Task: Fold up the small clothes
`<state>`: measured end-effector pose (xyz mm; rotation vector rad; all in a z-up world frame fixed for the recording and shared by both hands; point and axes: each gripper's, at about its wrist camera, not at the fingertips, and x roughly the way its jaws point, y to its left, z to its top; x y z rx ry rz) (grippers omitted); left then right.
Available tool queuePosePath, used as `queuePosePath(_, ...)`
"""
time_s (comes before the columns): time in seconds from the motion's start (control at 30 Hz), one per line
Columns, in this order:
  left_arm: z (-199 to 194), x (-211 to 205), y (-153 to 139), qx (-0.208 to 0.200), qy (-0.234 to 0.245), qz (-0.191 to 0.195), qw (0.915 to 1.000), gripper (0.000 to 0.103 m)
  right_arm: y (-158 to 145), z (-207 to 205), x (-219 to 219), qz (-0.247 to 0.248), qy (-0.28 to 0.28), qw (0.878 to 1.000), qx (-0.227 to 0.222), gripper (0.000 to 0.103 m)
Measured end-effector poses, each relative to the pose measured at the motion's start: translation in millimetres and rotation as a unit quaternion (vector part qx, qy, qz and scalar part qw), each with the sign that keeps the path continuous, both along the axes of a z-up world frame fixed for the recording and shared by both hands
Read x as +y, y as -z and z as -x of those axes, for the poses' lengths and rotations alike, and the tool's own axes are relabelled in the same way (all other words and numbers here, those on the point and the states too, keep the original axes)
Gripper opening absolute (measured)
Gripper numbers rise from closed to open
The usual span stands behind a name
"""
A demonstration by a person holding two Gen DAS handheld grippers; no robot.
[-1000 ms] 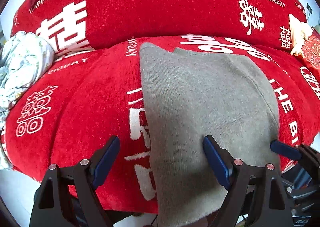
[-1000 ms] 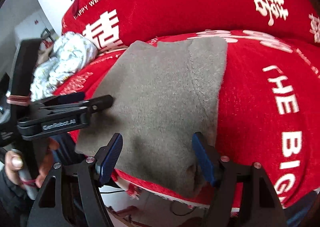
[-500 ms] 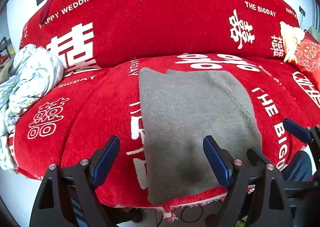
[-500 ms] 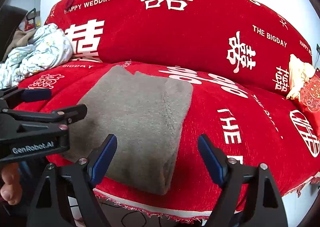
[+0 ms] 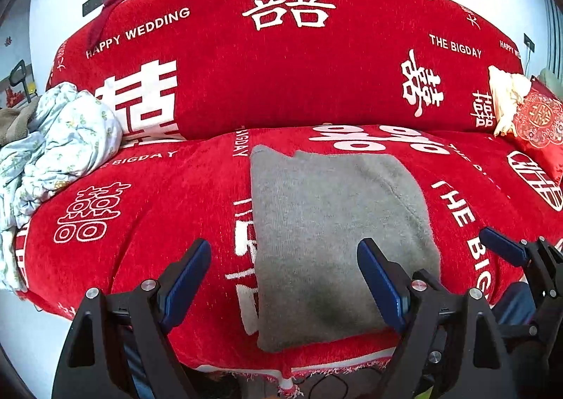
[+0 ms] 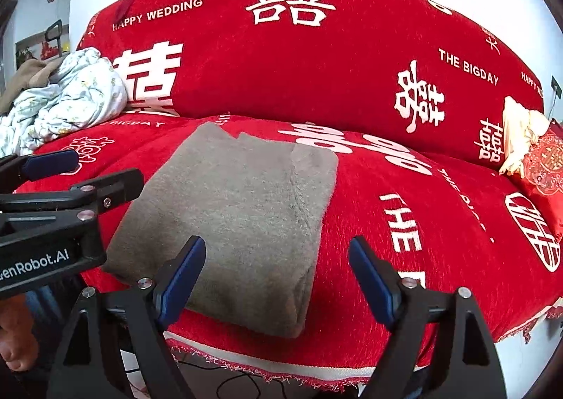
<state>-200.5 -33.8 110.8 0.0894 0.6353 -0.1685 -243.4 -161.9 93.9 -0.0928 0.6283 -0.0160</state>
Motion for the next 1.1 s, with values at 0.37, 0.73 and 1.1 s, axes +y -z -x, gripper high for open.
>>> queuePosePath(0.37,1.9,-0.5,-0.2,-0.001,0.003,0.002,1.0,0.086,-0.5,0.1,3.3,0.003,-0.002,1.0,0.001,0.086)
queuePosePath(0.73,-0.1,-0.5,3.7,0.007,-0.001,0.0,1.0,0.086,1.7,-0.8,-2.6,-0.005,0.003,1.0,0.005,0.086)
queuePosePath(1.1,0.3,-2.4,4.9,0.004,-0.002,-0.01,0.9999,0.086,1.8,-1.6,-4.5,-0.007,0.003,1.0,0.004,0.086)
